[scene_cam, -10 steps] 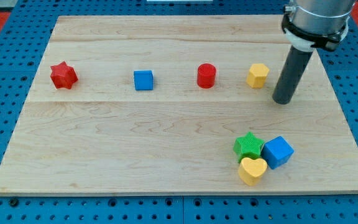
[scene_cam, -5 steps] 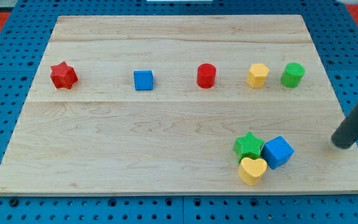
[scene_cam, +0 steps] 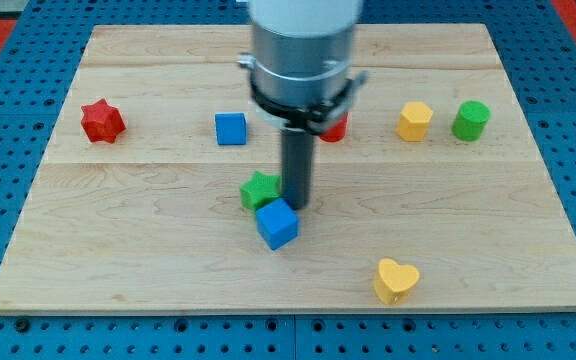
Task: Insert the green star in between the red star and blue triangle
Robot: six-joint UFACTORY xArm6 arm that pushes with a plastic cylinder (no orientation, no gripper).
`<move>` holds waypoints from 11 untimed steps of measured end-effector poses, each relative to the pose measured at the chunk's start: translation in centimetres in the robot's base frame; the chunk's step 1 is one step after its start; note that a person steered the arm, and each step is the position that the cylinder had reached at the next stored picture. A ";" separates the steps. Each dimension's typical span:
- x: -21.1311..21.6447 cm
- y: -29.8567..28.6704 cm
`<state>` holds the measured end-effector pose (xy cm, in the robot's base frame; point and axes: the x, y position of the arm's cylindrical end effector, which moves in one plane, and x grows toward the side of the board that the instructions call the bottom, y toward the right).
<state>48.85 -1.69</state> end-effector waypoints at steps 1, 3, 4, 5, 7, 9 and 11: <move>-0.3 -5.4; 3.0 -7.6; 2.9 -10.2; 0.1 -10.3; -4.7 -12.7; -6.2 -14.6; -6.8 -14.6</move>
<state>42.08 -16.30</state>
